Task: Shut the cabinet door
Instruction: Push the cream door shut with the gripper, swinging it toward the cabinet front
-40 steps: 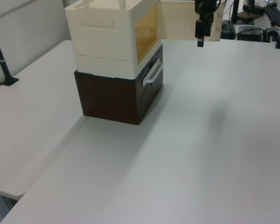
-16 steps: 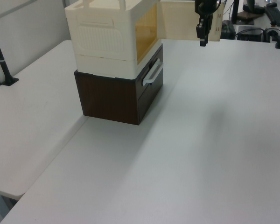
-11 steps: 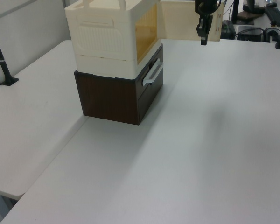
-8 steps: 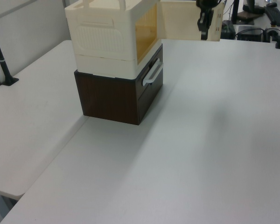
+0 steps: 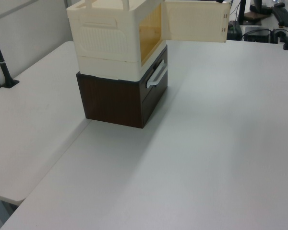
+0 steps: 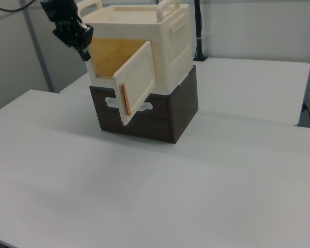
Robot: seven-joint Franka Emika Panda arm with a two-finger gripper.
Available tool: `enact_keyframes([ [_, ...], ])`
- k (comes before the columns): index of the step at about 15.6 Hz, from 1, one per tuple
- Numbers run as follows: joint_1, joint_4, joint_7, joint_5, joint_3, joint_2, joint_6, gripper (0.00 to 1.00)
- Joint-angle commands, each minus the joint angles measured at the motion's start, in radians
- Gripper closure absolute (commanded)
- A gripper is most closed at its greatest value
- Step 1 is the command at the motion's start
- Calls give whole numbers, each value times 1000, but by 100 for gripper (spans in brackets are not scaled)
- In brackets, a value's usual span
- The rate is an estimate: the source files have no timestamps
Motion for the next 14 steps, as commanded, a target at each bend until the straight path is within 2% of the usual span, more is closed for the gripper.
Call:
enact_keyframes([
  [1,-55,32,-29,16,-28,5,45,100],
  [6,-92,20,-110,18,-117,26,204,100],
  [9,-103,5,-202,18,-155,52,216,100],
  [12,-103,0,-298,19,-163,75,202,100],
  [14,-101,-27,-305,24,-157,77,202,100],
])
